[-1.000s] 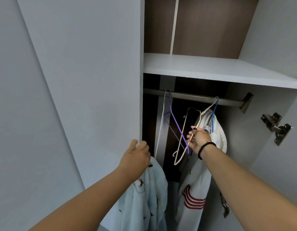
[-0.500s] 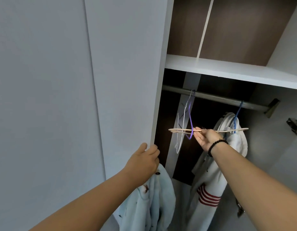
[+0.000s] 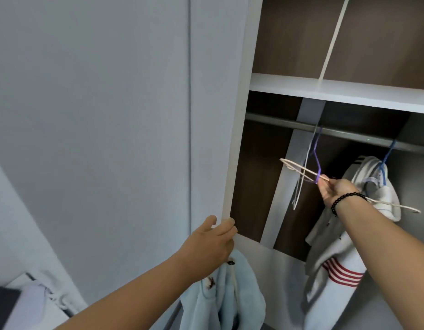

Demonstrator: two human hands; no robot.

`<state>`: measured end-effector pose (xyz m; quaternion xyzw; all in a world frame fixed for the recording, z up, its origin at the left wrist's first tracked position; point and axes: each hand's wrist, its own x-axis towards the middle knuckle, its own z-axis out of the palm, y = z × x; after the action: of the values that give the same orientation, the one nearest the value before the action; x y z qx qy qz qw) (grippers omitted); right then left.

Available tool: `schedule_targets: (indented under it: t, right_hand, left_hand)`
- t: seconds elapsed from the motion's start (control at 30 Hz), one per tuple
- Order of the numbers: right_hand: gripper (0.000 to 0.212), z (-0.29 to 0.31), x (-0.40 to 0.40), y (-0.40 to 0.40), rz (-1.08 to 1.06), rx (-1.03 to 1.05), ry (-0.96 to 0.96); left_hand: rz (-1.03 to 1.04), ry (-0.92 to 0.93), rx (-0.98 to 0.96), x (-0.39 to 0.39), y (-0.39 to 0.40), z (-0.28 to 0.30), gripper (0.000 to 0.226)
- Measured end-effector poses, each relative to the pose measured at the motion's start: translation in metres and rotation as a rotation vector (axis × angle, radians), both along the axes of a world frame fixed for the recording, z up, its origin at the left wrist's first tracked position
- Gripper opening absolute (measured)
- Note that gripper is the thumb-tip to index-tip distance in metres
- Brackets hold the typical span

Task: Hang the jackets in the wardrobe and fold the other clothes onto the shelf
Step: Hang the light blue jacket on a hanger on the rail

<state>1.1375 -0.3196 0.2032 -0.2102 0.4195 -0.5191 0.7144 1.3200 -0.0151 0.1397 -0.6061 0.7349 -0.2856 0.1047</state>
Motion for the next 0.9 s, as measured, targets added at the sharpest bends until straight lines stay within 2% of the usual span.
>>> schedule_targets:
  t: [0.13,0.3,0.47,0.6,0.77,0.9]
  right_hand:
    - [0.025,0.008,0.01,0.007,-0.011,-0.01,-0.022]
    - [0.03,0.004,0.028,0.009,-0.02,-0.01,0.016]
    - [0.029,-0.003,0.046,0.001,-0.029,-0.042,-0.081]
    - [0.036,-0.007,0.051,0.002,0.008,-0.006,-0.026]
    - [0.031,-0.01,0.053,0.013,-0.017,0.013,-0.008]
    - [0.035,-0.009,0.048,0.017,0.002,0.032,0.0]
  left_hand:
    - [0.032,-0.023,-0.041,0.03,0.035,-0.005,0.023]
    - [0.085,-0.023,-0.149,0.068,0.067,-0.004,0.013]
    - [0.275,0.057,-0.194,0.096,0.088,-0.002,0.029]
    - [0.386,0.14,-0.216,0.103,0.092,0.002,0.037]
    - [0.365,0.208,-0.255,0.103,0.077,0.007,0.044]
    - [0.282,0.262,-0.258,0.087,0.043,0.007,0.047]
